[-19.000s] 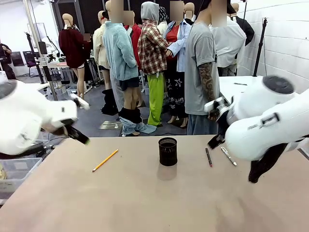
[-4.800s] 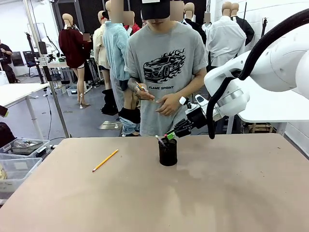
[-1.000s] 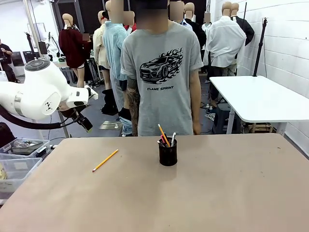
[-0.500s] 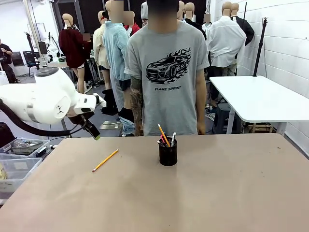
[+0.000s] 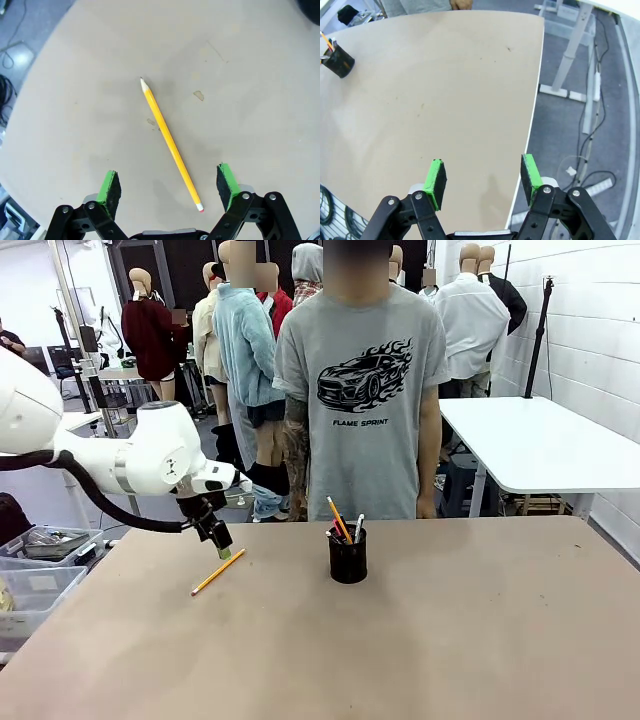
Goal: Place the pens into the pen holder.
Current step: Pick up a writing instrument from the table and place it into the Pen holder.
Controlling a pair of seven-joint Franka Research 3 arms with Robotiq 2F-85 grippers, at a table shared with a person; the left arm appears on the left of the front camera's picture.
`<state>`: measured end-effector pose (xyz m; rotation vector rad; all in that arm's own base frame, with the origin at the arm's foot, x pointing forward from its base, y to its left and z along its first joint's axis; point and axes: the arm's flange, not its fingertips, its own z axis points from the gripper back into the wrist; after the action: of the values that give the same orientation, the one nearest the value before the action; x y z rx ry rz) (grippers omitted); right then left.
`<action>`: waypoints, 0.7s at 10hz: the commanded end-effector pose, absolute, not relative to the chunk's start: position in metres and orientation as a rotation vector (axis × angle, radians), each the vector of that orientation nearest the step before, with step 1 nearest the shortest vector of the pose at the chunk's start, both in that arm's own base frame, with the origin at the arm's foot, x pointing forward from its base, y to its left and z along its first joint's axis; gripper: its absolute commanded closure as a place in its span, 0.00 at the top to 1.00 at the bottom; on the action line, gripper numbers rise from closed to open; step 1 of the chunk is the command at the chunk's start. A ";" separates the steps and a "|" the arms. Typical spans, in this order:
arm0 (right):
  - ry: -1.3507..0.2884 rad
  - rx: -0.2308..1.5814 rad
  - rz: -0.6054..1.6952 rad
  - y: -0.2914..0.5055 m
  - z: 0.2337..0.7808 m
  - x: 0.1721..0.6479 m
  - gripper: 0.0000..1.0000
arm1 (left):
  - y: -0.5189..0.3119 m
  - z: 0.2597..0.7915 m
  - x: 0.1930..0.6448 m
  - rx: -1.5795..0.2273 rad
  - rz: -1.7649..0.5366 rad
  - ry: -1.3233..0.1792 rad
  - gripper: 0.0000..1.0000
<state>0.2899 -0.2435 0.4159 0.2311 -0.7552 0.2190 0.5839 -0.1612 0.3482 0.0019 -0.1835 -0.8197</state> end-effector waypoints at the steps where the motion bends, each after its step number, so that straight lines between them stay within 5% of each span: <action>1: -0.752 0.234 0.232 -0.244 0.416 0.290 0.75 | -0.172 0.339 0.591 0.045 -0.784 -0.147 1.00; 7: -0.752 0.234 0.232 -0.244 0.416 0.290 0.75 | -0.172 0.301 0.600 0.018 -0.671 -0.102 1.00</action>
<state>0.2899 -0.2435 0.4159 0.2312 -0.7551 0.2190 0.5942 -0.1700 0.3004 0.0075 -0.1028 -0.6997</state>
